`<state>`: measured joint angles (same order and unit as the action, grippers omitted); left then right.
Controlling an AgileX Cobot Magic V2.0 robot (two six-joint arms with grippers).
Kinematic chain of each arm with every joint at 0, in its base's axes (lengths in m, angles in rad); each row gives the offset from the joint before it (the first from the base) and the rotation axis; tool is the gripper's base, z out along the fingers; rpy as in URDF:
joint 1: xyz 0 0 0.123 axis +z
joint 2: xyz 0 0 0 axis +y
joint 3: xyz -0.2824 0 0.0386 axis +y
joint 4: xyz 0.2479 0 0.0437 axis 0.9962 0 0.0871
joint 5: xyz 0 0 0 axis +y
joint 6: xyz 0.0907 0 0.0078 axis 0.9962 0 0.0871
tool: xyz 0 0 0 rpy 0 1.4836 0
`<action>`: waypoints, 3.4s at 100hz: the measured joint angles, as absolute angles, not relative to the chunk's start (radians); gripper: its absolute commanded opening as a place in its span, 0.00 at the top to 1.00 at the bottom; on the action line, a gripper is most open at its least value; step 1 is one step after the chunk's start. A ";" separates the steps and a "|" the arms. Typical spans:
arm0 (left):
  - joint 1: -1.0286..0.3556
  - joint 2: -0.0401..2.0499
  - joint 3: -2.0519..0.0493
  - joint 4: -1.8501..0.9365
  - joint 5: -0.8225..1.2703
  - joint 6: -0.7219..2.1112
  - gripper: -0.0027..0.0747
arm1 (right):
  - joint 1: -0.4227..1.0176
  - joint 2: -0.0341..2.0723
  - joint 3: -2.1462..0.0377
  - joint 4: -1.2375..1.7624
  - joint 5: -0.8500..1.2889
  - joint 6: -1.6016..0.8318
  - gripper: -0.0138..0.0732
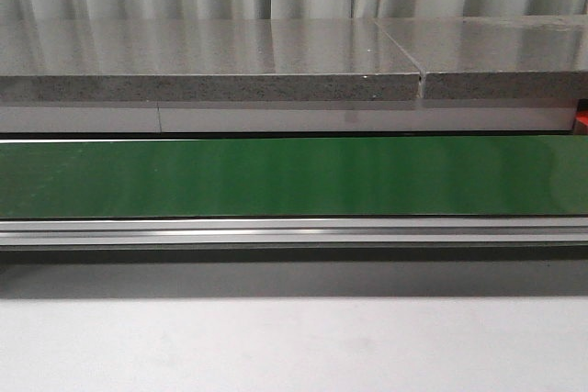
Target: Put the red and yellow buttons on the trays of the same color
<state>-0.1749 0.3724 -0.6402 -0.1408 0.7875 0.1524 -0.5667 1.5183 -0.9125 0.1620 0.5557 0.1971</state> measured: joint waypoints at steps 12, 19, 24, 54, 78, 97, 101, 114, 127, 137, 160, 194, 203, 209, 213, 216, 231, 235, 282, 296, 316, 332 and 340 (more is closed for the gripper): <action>-0.175 0.372 -0.640 -0.141 0.787 0.152 0.99 | -0.528 1.433 -0.912 0.108 0.574 0.197 0.27; -0.175 0.372 -0.640 -0.141 0.787 0.152 0.99 | -0.497 1.381 -0.912 0.075 0.589 0.197 0.36; -0.175 0.372 -0.640 -0.141 0.787 0.152 0.99 | -0.473 1.340 -0.912 0.053 0.599 0.194 0.44; -0.175 0.372 -0.640 -0.141 0.787 0.152 0.99 | -0.286 1.144 -0.912 -0.051 0.666 0.194 0.91; -0.175 0.372 -0.640 -0.141 0.787 0.152 0.99 | -0.100 1.020 -0.912 -0.082 0.704 0.194 0.92; -0.175 0.372 -0.640 -0.141 0.787 0.152 0.99 | 0.020 0.918 -0.908 -0.082 0.713 0.194 0.92; -0.175 0.372 -0.640 -0.141 0.787 0.152 0.99 | 0.039 0.893 -0.903 -0.083 0.713 0.190 0.92; -0.175 0.372 -0.640 -0.141 0.787 0.152 0.99 | 0.105 0.814 -0.847 -0.083 0.713 0.156 0.92; -0.175 0.372 -0.640 -0.141 0.787 0.152 0.99 | 0.159 0.723 -0.775 -0.076 0.717 0.129 0.92; -0.175 0.372 -0.640 -0.141 0.787 0.152 0.99 | 0.190 0.654 -0.717 -0.048 0.723 0.097 0.92; -0.175 0.372 -0.640 -0.141 0.787 0.152 0.99 | 0.230 0.503 -0.610 0.013 0.724 0.084 0.92; -0.175 0.372 -0.640 -0.141 0.768 0.152 0.99 | 0.232 0.386 -0.568 0.016 0.729 0.082 0.92; -0.175 0.380 -0.640 -0.118 0.737 0.144 0.99 | 0.232 0.384 -0.568 0.016 0.729 0.082 0.92; -0.170 0.407 -0.640 -0.095 0.713 0.121 0.99 | 0.232 0.384 -0.566 0.016 0.729 0.082 0.92; -0.161 0.435 -0.645 -0.081 0.701 0.100 0.99 | 0.232 0.384 -0.566 0.016 0.729 0.082 0.92; -0.154 0.456 -0.650 -0.074 0.689 0.085 0.99 | 0.232 0.384 -0.566 0.016 0.729 0.082 0.92; -0.107 0.589 -0.696 -0.063 0.670 0.000 0.99 | 0.232 0.384 -0.566 0.016 0.729 0.082 0.92; -0.088 0.629 -0.712 -0.060 0.668 -0.028 0.99 | 0.232 0.384 -0.566 0.016 0.729 0.082 0.92; 0.179 1.005 -0.858 -0.106 0.701 -0.085 0.36 | 0.232 0.384 -0.566 0.016 0.729 0.080 0.92; 0.230 1.097 -0.889 -0.141 0.735 -0.086 0.37 | 0.232 0.384 -0.566 0.016 0.729 0.080 0.92; 0.314 1.274 -0.948 -0.148 0.806 -0.087 0.37 | 0.232 0.384 -0.566 0.016 0.729 0.080 0.92; 0.367 1.426 -1.009 -0.158 0.850 -0.087 0.37 | 0.232 0.384 -0.566 0.016 0.729 0.080 0.92; 0.373 1.484 -1.044 -0.162 0.870 -0.087 0.37 | 0.232 0.384 -0.566 0.016 0.729 0.080 0.92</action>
